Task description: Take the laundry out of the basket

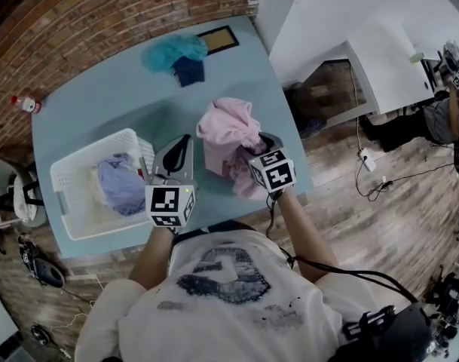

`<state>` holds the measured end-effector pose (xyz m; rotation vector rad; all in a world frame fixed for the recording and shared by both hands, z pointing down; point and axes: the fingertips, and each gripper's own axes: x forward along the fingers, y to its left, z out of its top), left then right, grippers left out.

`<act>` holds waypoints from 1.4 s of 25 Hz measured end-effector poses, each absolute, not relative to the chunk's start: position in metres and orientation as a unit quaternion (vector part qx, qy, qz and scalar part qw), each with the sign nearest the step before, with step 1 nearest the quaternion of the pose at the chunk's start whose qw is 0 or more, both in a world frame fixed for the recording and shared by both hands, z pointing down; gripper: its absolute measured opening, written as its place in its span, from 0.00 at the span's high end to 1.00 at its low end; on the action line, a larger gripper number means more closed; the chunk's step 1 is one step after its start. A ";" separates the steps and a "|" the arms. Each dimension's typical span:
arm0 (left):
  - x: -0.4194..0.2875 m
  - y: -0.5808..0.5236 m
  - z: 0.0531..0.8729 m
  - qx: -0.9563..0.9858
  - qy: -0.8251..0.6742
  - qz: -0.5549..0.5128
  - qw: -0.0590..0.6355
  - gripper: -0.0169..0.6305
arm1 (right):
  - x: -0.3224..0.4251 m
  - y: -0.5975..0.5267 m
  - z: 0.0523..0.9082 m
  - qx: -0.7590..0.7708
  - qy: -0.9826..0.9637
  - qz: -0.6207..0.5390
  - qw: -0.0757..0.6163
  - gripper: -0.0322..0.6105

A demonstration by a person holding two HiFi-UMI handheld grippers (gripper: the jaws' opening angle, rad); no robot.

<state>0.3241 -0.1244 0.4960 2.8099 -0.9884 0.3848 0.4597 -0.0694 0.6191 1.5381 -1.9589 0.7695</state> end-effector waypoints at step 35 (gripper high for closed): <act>0.319 -0.113 0.497 0.933 -0.326 0.138 0.072 0.99 | 0.456 -0.068 0.609 0.598 -0.727 0.250 0.229 0.45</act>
